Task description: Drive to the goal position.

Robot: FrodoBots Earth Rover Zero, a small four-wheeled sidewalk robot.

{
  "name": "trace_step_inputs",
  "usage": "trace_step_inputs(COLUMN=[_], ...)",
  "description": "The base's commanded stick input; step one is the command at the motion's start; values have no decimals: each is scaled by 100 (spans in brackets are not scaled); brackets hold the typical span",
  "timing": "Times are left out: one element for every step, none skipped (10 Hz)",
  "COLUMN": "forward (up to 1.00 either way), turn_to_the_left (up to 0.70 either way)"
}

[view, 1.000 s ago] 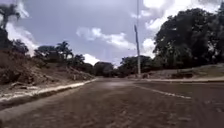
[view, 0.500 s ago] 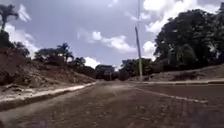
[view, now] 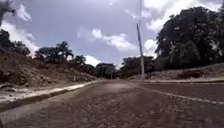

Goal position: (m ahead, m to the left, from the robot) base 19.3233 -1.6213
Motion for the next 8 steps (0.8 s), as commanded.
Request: trace_step_inputs(forward=[70, 70, 70, 70, 70, 70, 70, 70], turn_to_the_left=[0, 0, 0, 0, 0, 0, 0, 0])
